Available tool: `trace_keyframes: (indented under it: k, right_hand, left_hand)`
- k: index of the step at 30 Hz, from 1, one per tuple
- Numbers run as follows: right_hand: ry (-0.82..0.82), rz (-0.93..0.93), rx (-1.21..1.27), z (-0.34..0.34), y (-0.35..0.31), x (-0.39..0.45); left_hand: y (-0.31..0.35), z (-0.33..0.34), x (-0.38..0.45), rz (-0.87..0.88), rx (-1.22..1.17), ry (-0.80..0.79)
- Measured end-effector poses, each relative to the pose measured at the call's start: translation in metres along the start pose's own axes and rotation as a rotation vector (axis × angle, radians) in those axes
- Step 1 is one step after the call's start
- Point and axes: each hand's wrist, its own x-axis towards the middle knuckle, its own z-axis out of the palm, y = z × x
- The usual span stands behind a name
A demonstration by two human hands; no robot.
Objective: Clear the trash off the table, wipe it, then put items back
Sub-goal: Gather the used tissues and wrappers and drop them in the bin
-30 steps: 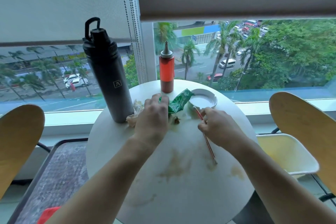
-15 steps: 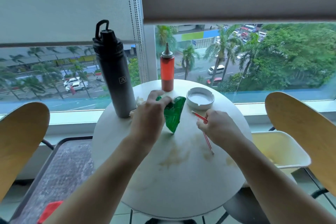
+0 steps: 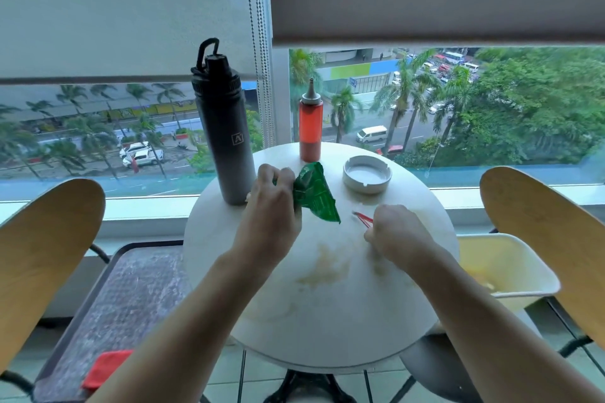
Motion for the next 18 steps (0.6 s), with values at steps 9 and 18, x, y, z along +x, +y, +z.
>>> trace_keyframes:
  k: [9, 18]
  right_hand:
    - [0.026, 0.01, 0.127, 0.001, -0.001, -0.007]
    - [0.173, -0.059, 0.373, -0.017, 0.001, -0.023]
  left_hand:
    - [0.001, -0.013, -0.01, -0.081, -0.113, -0.063]
    - [0.007, -0.013, -0.008, -0.071, -0.181, -0.019]
